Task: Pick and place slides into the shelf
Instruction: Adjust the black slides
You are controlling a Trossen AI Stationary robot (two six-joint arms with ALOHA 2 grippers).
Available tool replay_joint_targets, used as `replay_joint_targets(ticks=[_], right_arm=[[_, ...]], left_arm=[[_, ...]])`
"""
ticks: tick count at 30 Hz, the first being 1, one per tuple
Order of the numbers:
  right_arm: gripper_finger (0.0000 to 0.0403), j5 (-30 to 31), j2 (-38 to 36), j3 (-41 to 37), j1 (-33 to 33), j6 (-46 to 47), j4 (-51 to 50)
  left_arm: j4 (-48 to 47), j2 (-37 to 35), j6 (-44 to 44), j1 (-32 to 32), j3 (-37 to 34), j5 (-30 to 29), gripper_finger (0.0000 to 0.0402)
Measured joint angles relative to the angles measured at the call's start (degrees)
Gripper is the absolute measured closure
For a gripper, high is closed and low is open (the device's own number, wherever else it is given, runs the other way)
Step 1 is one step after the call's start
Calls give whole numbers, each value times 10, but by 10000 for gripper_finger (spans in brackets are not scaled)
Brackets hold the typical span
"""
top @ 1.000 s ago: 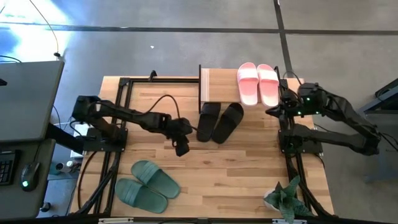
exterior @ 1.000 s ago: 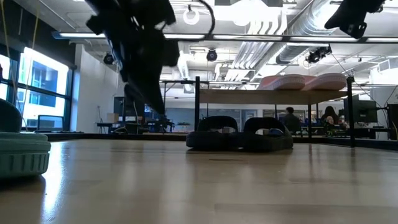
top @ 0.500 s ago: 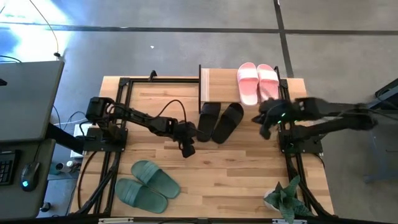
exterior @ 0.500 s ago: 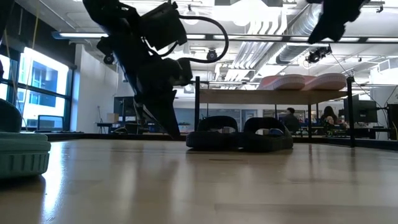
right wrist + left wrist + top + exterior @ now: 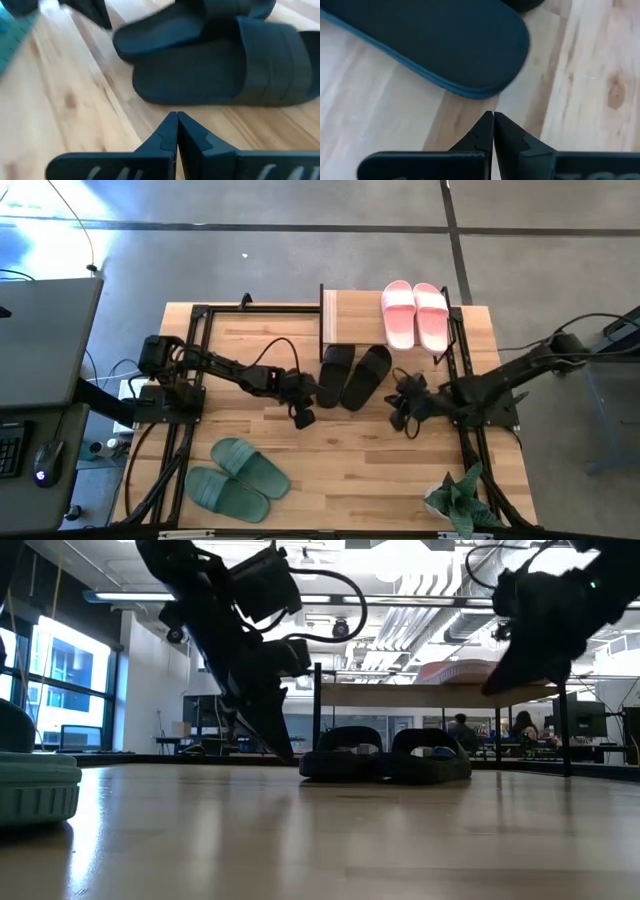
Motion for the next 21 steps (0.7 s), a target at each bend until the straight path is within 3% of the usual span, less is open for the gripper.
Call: replay_joint_targets(ticks=[5, 12, 21], right_arm=[[403, 47, 89, 20, 23, 11, 10], [403, 37, 197, 22, 22, 37, 68], [403, 55, 272, 22, 1, 104, 89]], left_arm=[[4, 0, 1, 16, 0, -3, 399], [20, 28, 14, 21, 0, 35, 399], [57, 69, 15, 22, 36, 51, 399]])
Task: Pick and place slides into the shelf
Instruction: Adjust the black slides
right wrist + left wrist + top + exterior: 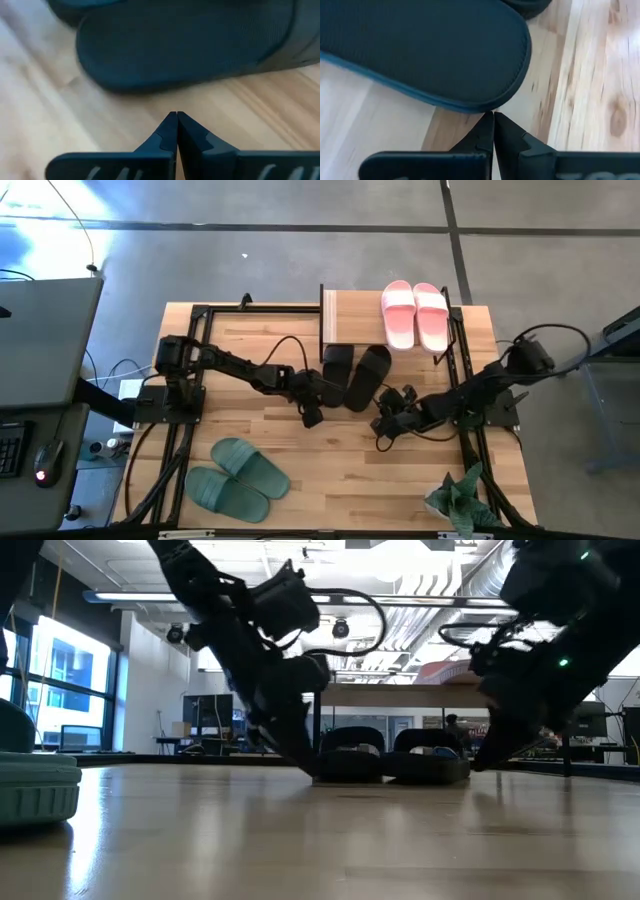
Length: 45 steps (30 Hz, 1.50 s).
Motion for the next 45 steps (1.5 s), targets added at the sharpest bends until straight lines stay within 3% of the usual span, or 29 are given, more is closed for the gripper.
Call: replay_joint_targets(ticks=[11, 18, 29, 35, 45], right_arm=[[403, 37, 41, 0, -58, 38, 9], [403, 70, 44, 0, -101, 45, -5], [403, 81, 44, 0, -175, -24, 6], [403, 61, 44, -1, -189, -72, 40], [403, 65, 19, -1, -166, -24, -8]], left_arm=[[-17, 53, -1, 3, 67, -49, 399], [-23, 56, -20, 16, 73, -78, 399], [-26, 56, -38, 50, 73, -82, 399], [-29, 56, -36, 56, 73, -82, 400], [-37, 55, -36, 56, 73, -75, 401]])
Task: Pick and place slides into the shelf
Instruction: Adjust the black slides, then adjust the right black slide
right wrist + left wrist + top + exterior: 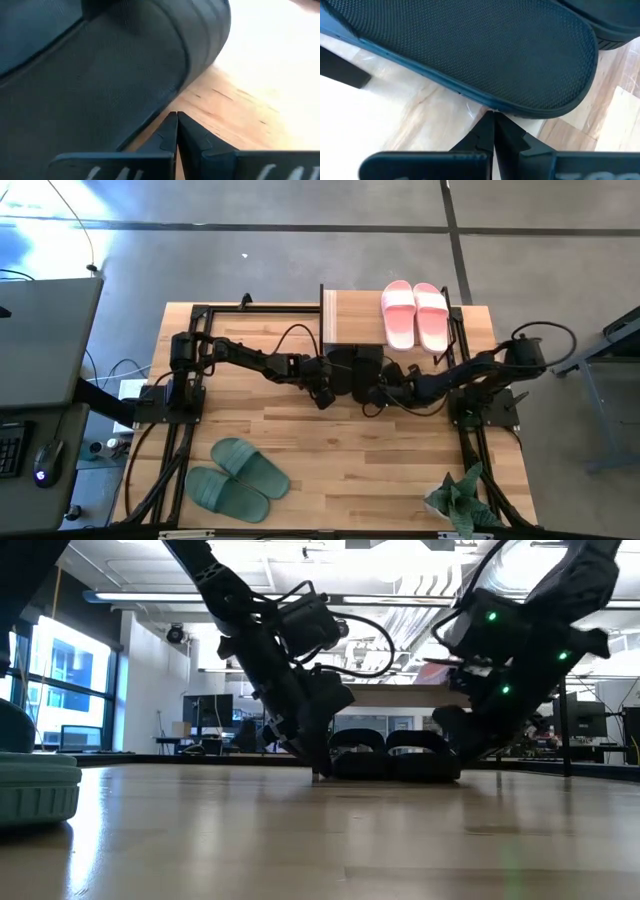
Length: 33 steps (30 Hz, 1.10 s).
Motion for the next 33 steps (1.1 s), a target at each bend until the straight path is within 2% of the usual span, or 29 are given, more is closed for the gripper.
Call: replay_joint_targets(ticks=[6, 11, 17, 24, 29, 33], right_arm=[[403, 18, -77, 0, 30, 47, -102], [403, -91, -146, 0, 49, 18, -119], [403, -110, -163, -26, 66, 62, -125], [403, -100, -145, -111, 61, 81, 60], [403, -84, -113, -124, 44, 94, 100], [403, -97, -78, -123, 24, 74, 159]], left_arm=[[-13, -3, -7, 0, 0, 2, 401], [-54, -17, -8, -4, 0, -1, 401], [-73, -37, 7, -14, -2, -7, 401], [-60, -40, 15, -54, -1, -2, 401], [-54, -40, 22, -86, -2, -9, 401], [-39, -39, 18, -99, -2, -19, 401]])
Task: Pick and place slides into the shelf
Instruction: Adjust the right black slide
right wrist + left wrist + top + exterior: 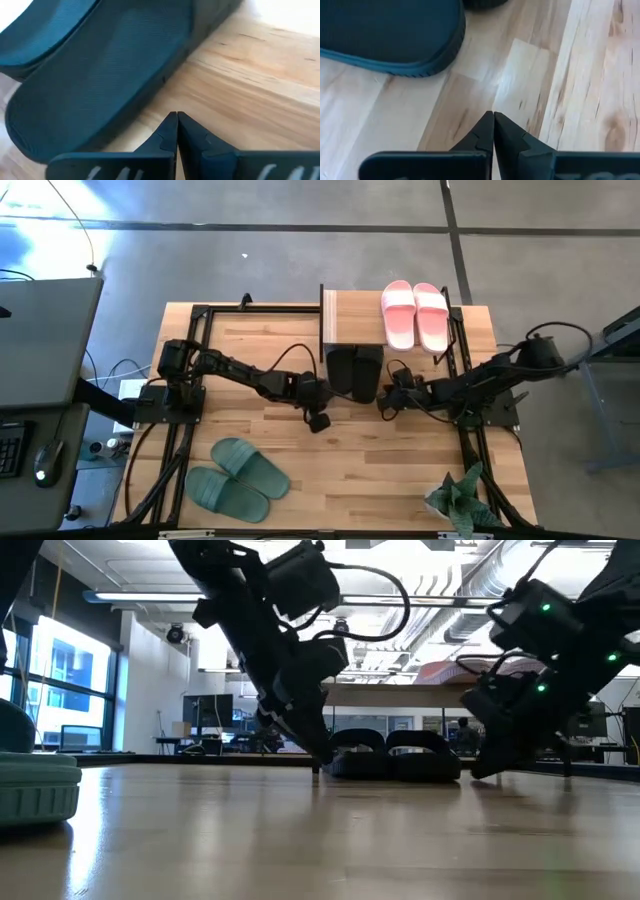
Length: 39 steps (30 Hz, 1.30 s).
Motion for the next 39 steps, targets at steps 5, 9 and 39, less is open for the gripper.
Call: replay_joint_targets(ticks=[5, 9, 39], right_arm=[[403, 0, 43, 5, -19, -2, 70], [403, 16, 57, 12, -23, 18, 75], [403, 69, -47, 11, 8, 70, -19]], left_arm=[[8, 0, -12, -2, 0, -3, 401], [4, 0, -16, -3, 0, -3, 401], [5, 0, -14, -3, 0, -13, 401]])
